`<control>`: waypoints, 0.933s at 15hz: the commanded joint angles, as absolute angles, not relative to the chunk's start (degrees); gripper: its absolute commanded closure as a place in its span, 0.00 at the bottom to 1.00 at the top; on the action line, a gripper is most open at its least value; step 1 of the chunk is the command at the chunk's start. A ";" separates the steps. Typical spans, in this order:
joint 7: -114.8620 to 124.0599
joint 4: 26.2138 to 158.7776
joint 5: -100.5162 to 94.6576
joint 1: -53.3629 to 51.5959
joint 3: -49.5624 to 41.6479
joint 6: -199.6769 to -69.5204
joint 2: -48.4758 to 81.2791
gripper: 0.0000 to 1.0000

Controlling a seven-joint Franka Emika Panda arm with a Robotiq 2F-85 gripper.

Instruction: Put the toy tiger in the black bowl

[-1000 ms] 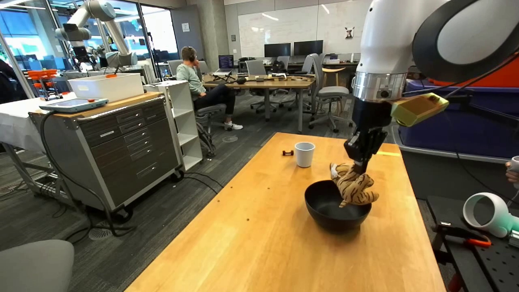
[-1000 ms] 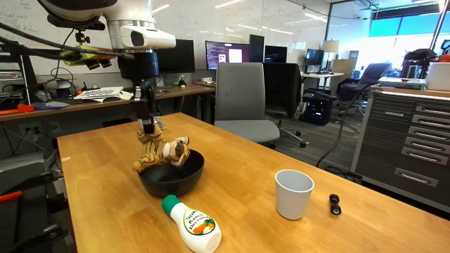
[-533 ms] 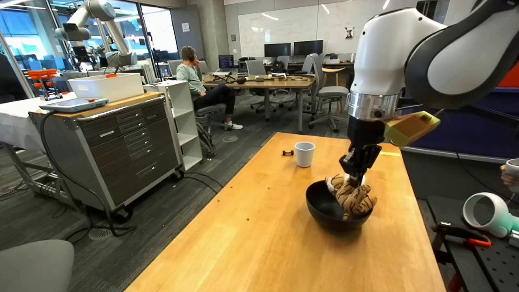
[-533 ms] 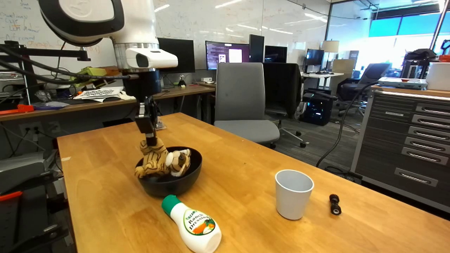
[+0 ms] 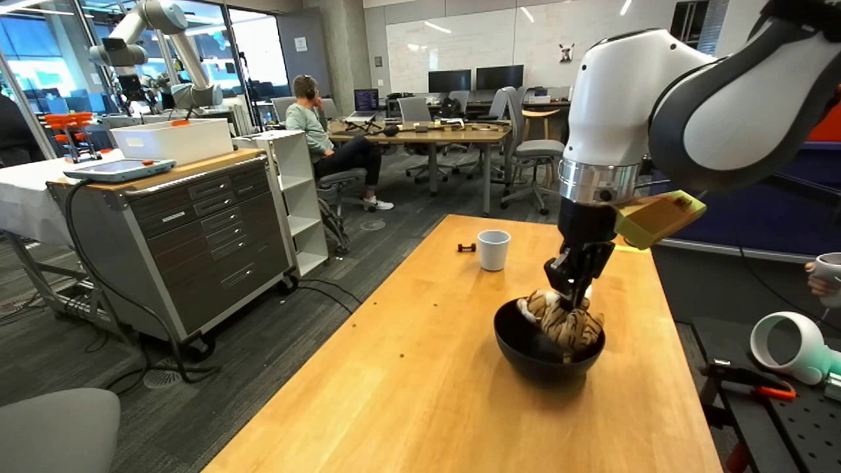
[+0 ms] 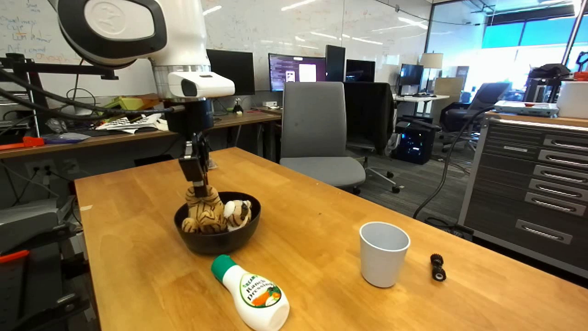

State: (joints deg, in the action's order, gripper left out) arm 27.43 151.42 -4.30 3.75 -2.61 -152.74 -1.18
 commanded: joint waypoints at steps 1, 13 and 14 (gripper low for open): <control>29.26 150.15 -5.59 3.85 -2.69 -153.87 -0.34 0.47; 27.87 148.78 -2.82 3.63 -2.62 -147.72 -6.52 0.00; 28.00 148.92 -2.60 3.51 -2.30 -146.35 -8.01 0.00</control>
State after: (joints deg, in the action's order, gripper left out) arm 27.76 148.78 -3.94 3.75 -3.02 -151.05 -2.85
